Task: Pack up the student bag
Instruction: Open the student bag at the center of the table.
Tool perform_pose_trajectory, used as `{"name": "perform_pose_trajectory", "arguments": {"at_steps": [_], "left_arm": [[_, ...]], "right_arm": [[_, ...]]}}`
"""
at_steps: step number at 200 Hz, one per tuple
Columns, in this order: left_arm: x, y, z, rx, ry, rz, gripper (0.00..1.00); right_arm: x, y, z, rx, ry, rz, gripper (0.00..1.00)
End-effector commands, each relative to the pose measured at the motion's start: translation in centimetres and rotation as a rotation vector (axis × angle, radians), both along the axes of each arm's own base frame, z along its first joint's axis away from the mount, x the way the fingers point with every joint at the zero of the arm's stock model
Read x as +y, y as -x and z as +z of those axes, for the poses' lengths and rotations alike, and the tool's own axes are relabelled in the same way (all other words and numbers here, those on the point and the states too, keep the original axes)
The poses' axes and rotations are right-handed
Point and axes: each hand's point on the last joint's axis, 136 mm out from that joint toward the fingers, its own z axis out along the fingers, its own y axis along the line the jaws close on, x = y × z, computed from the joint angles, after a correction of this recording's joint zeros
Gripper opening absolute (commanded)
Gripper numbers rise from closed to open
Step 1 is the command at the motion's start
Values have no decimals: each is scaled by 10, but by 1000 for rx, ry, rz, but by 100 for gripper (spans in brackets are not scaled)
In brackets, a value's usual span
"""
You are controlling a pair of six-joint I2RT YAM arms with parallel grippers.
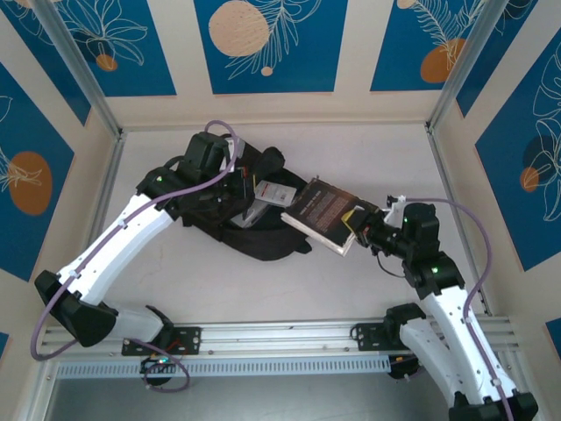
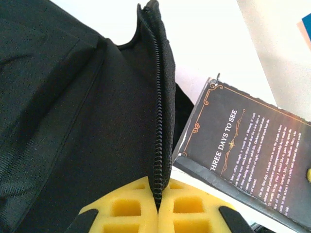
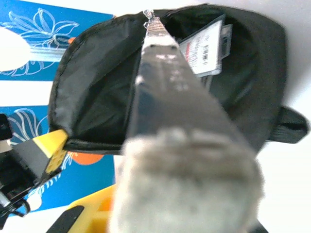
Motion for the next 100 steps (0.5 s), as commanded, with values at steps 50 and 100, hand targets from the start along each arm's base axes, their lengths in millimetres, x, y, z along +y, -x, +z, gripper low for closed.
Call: {"name": "perform_pose_trajectory", "arguments": {"at_steps": [50, 100], "left_arm": [[-6, -10, 46, -106, 99, 10, 0], [-6, -6, 67, -147, 126, -7, 0]], "right_arm": [[58, -25, 49, -91, -139, 122, 0], [85, -48, 40, -41, -161, 124, 0]]}}
